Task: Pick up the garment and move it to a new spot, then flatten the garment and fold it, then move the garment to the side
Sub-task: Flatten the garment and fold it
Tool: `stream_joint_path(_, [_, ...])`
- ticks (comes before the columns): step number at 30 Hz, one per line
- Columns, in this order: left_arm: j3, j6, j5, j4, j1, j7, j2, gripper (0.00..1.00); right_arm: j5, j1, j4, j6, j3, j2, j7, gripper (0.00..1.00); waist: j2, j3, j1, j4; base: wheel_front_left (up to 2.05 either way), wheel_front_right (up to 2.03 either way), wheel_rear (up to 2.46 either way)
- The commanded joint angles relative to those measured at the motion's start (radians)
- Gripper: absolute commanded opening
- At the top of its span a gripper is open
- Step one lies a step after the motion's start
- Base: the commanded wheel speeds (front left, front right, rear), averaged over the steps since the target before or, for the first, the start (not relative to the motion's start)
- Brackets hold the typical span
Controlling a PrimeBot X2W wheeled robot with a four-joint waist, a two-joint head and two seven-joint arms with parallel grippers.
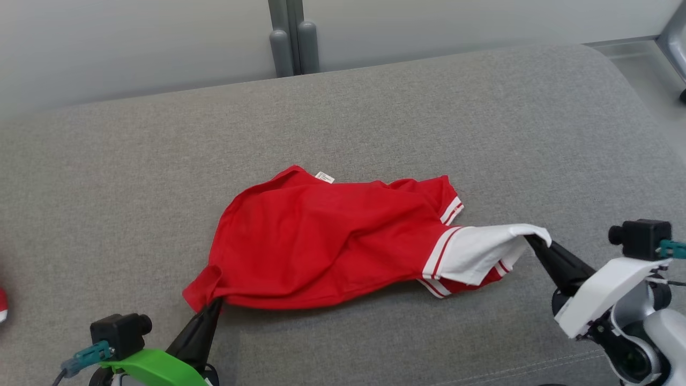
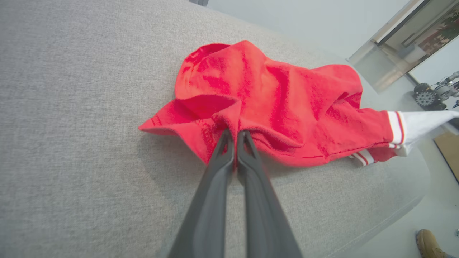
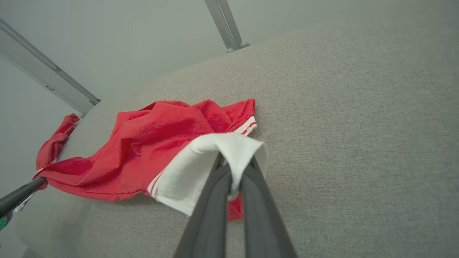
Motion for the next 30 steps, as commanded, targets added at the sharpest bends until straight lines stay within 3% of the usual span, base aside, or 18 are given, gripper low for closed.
stream_joint_path(1, [0.008, 0.000, -0.023, -0.051, 0.021, 0.021, 0.015, 0.00, 0.043, 0.020, -0.051, -0.001, -0.026, -0.021, 0.018, 0.00, -0.0001, -0.008, 0.0000, -0.008, 0.00, 0.00, 0.00])
stream_joint_path(10, [0.063, 0.026, -0.159, -0.556, 0.105, 0.221, 0.131, 0.00, 0.315, 0.083, -0.425, -0.001, -0.314, -0.137, 0.082, 0.00, -0.0001, -0.014, 0.0000, -0.032, 0.00, 0.00, 0.00])
stream_joint_path(13, [0.110, 0.052, -0.215, -0.685, 0.042, 0.282, 0.163, 0.00, 0.371, 0.037, -0.492, 0.000, -0.409, -0.154, 0.105, 0.00, -0.0001, 0.011, 0.0000, -0.026, 0.00, 0.00, 0.00])
stream_joint_path(17, [0.153, 0.073, -0.315, -0.741, -0.128, 0.405, 0.225, 0.00, 0.422, -0.080, -0.505, 0.000, -0.487, -0.151, 0.154, 0.00, -0.0001, 0.081, 0.0000, -0.007, 0.00, 0.00, 0.00])
stream_joint_path(21, [0.146, 0.096, -0.338, -0.662, -0.411, 0.527, 0.277, 0.00, 0.390, -0.296, -0.424, -0.001, -0.501, -0.118, 0.205, 0.00, -0.0001, 0.211, 0.0000, 0.023, 0.00, 0.00, 0.00])
stream_joint_path(22, [0.130, 0.113, -0.330, -0.572, -0.582, 0.558, 0.263, 0.00, 0.348, -0.447, -0.350, -0.001, -0.493, -0.067, 0.219, 0.00, -0.0001, 0.284, 0.0000, 0.038, 0.00, 0.00, 0.00])
stream_joint_path(26, [0.069, 0.135, -0.260, -0.317, -0.936, 0.546, 0.185, 0.00, 0.193, -0.800, -0.141, 0.000, -0.484, 0.084, 0.224, 0.00, -0.0001, 0.426, 0.0000, 0.073, 0.00, 0.00, 0.00])
stream_joint_path(30, [0.011, 0.099, -0.141, -0.056, -1.225, 0.462, 0.129, 0.00, -0.049, -1.144, 0.099, 0.000, -0.526, 0.276, 0.139, 0.00, -0.0001, 0.528, 0.0000, 0.084, 0.00, 0.00, 0.00])
